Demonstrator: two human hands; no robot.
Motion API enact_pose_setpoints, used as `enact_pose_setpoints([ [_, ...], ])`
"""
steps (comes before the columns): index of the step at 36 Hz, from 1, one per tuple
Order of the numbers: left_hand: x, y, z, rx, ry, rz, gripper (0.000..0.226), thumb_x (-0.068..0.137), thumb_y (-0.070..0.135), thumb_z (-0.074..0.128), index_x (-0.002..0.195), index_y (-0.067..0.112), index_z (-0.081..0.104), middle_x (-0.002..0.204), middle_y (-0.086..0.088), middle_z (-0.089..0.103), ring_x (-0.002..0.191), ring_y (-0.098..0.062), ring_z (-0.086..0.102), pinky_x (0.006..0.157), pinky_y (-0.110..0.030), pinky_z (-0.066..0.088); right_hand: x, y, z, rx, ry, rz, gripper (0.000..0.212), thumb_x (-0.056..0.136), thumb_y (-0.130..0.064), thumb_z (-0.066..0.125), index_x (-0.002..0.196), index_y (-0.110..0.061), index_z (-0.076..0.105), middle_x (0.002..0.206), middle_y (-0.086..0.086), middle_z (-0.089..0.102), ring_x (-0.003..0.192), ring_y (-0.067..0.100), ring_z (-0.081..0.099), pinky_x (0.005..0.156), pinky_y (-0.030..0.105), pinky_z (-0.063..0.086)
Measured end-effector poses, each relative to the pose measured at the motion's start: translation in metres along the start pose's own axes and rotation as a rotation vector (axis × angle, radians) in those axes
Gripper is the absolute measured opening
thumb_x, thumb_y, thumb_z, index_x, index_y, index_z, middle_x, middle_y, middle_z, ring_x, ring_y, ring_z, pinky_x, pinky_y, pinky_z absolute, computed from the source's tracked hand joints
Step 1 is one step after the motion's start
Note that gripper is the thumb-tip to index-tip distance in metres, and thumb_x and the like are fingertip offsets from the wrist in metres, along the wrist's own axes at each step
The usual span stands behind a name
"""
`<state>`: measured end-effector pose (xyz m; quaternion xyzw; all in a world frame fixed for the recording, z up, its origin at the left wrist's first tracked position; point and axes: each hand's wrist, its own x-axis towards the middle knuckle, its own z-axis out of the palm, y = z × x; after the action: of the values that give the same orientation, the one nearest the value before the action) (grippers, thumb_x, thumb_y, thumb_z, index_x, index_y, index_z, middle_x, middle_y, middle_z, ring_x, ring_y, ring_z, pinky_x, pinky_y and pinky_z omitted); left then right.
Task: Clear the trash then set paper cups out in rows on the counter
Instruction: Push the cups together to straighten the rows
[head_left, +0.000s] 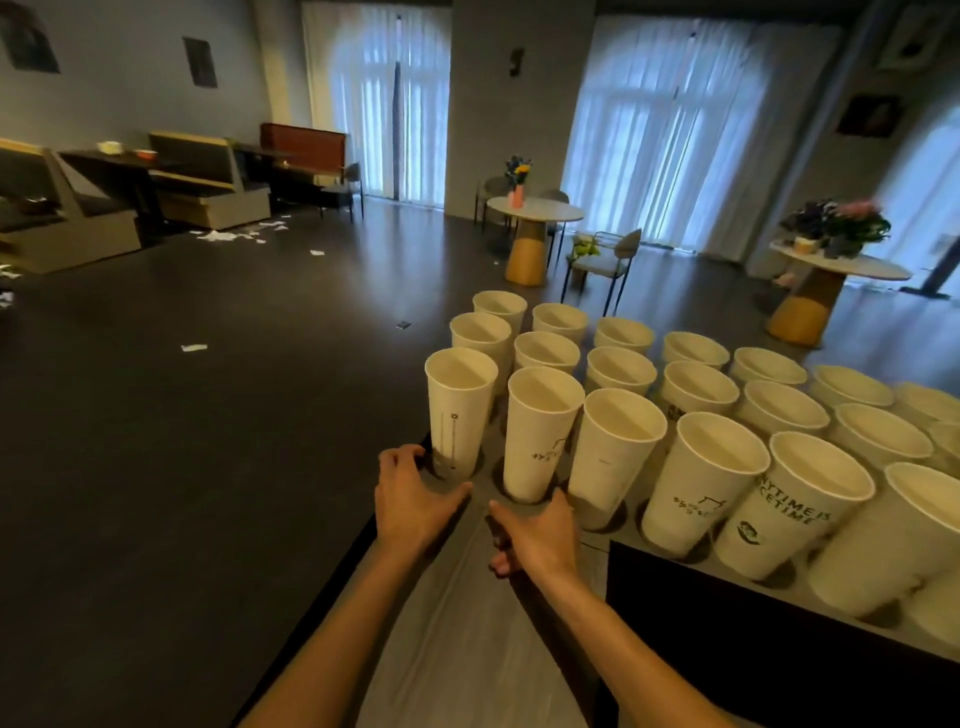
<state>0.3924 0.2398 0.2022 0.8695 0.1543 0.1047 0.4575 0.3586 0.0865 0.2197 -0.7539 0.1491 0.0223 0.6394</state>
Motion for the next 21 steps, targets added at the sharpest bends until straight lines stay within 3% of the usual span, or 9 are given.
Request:
enact_pose_setpoints([
  [10, 0.023, -0.003, -0.001, -0.018, -0.034, 0.149, 0.087, 0.056, 0.052, 0.092, 0.130, 0.025, 0.055, 0.129, 0.006, 0.044, 0.108, -0.009, 0.052, 0.095, -0.035, 0.055, 0.020, -0.004, 0.021, -0.038, 0.107, -0.031, 0.048, 0.086, -0.019, 0.075, 0.116, -0.014, 0.038, 0.065, 0.018, 0.068, 0.043, 0.031, 0.065, 0.039, 0.035, 0.053],
  [16, 0.026, -0.004, -0.002, 0.034, -0.028, 0.131, 0.072, 0.059, 0.055, 0.089, 0.119, 0.024, 0.061, 0.127, 0.006, 0.049, 0.106, -0.012, 0.059, 0.089, -0.039, 0.059, 0.025, -0.001, 0.025, -0.102, 0.147, -0.038, 0.037, 0.090, -0.019, 0.070, 0.112, -0.011, 0.041, 0.065, 0.016, 0.068, 0.042, 0.028, 0.064, 0.037, 0.033, 0.051],
  [21, 0.027, -0.004, -0.002, 0.033, -0.036, 0.101, 0.068, 0.062, 0.048, 0.090, 0.119, 0.021, 0.062, 0.128, 0.003, 0.047, 0.099, -0.009, 0.052, 0.091, -0.036, 0.056, 0.024, -0.003, 0.024, -0.151, 0.129, -0.037, 0.033, 0.093, -0.020, 0.067, 0.111, -0.011, 0.041, 0.066, 0.016, 0.069, 0.040, 0.023, 0.063, 0.036, 0.029, 0.049],
])
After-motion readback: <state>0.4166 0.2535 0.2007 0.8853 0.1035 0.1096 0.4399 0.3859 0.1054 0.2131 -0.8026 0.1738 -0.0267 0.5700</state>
